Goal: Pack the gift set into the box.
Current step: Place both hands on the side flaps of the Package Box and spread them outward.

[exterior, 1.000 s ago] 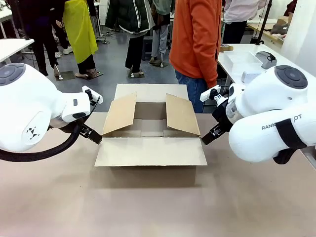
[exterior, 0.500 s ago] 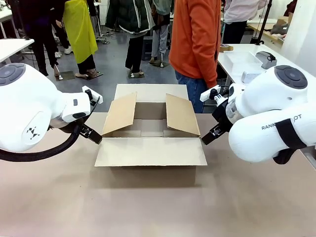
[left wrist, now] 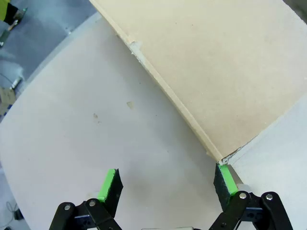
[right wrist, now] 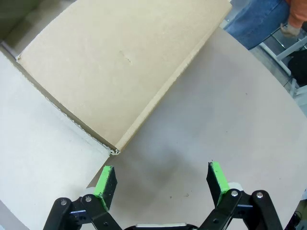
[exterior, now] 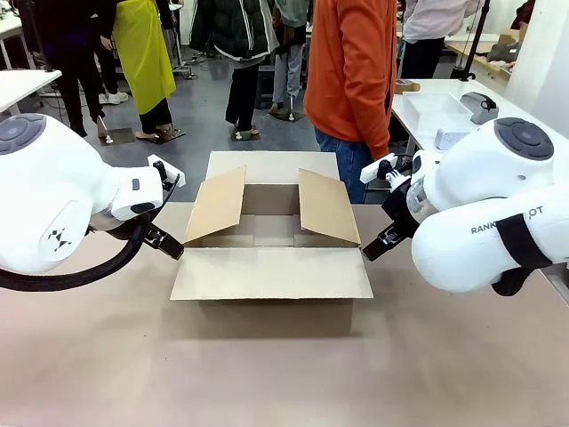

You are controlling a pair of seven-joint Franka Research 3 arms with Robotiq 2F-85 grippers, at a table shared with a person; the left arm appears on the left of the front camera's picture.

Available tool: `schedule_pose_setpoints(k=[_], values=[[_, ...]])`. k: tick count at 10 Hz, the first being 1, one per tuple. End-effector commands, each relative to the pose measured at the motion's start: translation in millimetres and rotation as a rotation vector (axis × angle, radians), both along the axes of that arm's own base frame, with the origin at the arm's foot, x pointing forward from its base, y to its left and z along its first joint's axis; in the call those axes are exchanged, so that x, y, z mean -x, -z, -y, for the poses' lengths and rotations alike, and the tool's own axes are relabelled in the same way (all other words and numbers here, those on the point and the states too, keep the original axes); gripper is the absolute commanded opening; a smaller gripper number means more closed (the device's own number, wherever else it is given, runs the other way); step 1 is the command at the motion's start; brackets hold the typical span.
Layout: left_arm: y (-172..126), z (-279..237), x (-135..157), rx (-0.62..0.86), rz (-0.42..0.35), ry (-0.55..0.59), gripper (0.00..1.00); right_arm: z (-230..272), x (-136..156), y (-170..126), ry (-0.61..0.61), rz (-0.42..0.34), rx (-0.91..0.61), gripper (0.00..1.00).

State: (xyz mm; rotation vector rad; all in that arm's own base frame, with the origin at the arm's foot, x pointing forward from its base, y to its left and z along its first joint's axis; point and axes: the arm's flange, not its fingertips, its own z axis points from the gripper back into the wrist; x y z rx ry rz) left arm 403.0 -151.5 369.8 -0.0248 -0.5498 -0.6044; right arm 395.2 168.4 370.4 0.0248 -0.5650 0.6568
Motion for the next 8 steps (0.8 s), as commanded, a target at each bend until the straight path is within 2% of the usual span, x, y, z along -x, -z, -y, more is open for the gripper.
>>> schedule_pose_setpoints(k=[1, 3, 5, 6, 7, 8], values=[[0, 0, 0, 0.000, 0.000, 0.000, 1.00, 0, 0, 0, 0.000, 0.000, 0.000, 1.00], [-28, -37, 26, -0.023, -0.058, -0.005, 1.00, 35, 17, -34, 0.023, -0.010, -0.027, 1.00], [-73, -89, 62, 0.000, -0.053, -0.115, 1.00, 84, 38, -69, 0.111, -0.089, -0.131, 1.00], [-89, -110, 81, 0.084, -0.088, -0.137, 1.00, 114, 47, -83, 0.202, -0.144, -0.185, 1.00], [-102, -127, 89, 0.205, -0.193, -0.150, 1.00, 149, 52, -97, 0.355, -0.176, -0.291, 1.00], [-113, -153, 92, 0.388, -0.238, -0.138, 1.00, 188, 56, -109, 0.455, -0.213, -0.466, 1.00]])
